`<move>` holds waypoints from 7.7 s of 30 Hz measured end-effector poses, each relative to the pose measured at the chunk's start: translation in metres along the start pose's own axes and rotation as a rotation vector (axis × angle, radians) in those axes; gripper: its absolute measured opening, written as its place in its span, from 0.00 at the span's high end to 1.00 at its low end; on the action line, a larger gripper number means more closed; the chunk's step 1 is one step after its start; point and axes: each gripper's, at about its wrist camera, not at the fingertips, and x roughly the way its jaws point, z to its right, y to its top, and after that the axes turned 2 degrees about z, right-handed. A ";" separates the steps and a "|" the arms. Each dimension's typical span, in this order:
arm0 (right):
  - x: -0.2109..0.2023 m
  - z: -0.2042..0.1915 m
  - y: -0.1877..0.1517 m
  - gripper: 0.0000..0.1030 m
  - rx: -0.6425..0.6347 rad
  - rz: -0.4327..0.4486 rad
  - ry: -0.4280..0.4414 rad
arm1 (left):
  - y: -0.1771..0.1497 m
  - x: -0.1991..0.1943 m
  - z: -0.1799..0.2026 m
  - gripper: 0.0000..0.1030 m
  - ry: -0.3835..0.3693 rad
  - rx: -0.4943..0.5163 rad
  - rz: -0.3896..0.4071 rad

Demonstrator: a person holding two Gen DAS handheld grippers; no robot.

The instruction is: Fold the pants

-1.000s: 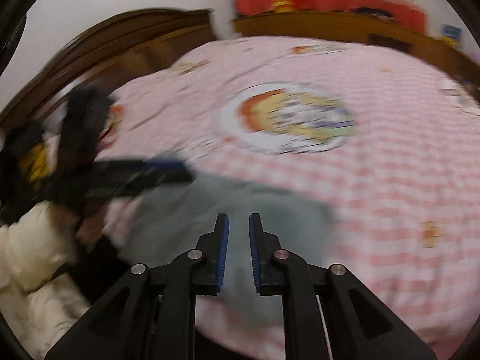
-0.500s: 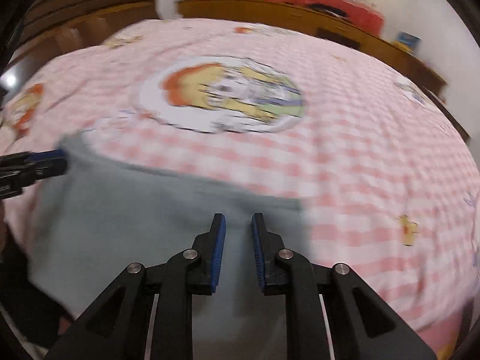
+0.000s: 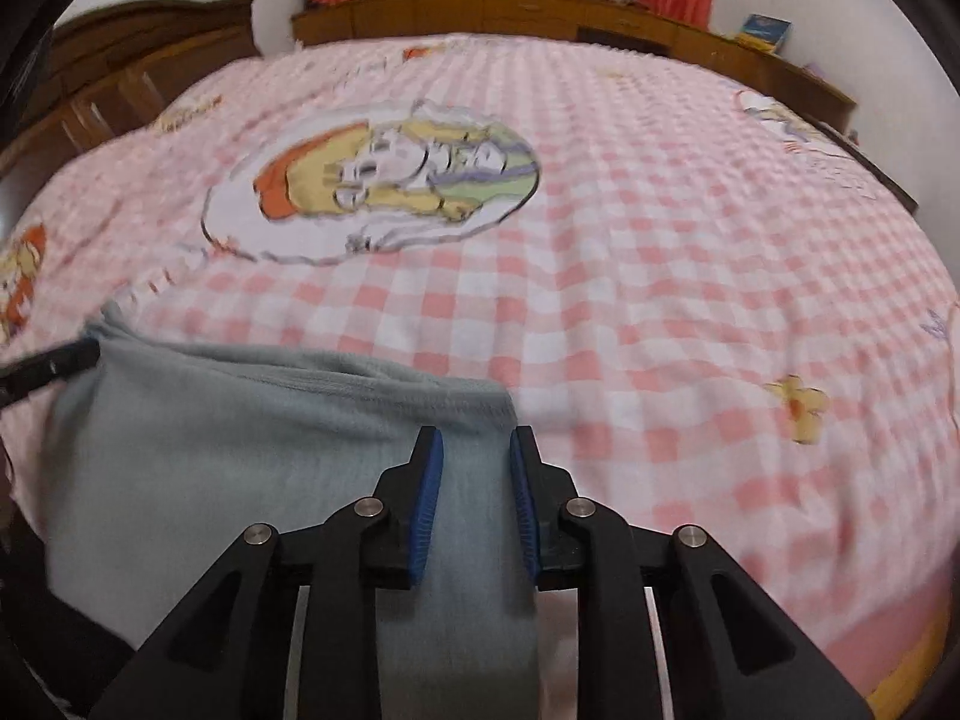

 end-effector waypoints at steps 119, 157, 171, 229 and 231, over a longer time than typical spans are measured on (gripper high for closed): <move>-0.061 0.009 -0.059 0.52 0.314 0.126 0.308 | -0.042 0.006 0.184 0.54 -0.252 0.240 -0.011; -0.019 0.052 -0.054 0.49 0.328 0.039 0.232 | -0.051 0.048 0.121 0.46 -0.228 -0.055 -0.116; -0.009 0.044 -0.065 0.74 0.382 0.083 0.372 | -0.044 0.056 0.138 0.70 -0.239 0.029 -0.093; 0.017 -0.216 -0.013 0.61 -0.018 -0.015 0.269 | -0.036 -0.080 -0.084 0.48 0.184 -0.035 0.013; 0.029 -0.208 -0.016 0.61 0.034 -0.052 0.293 | -0.040 -0.077 -0.088 0.46 0.176 -0.065 0.004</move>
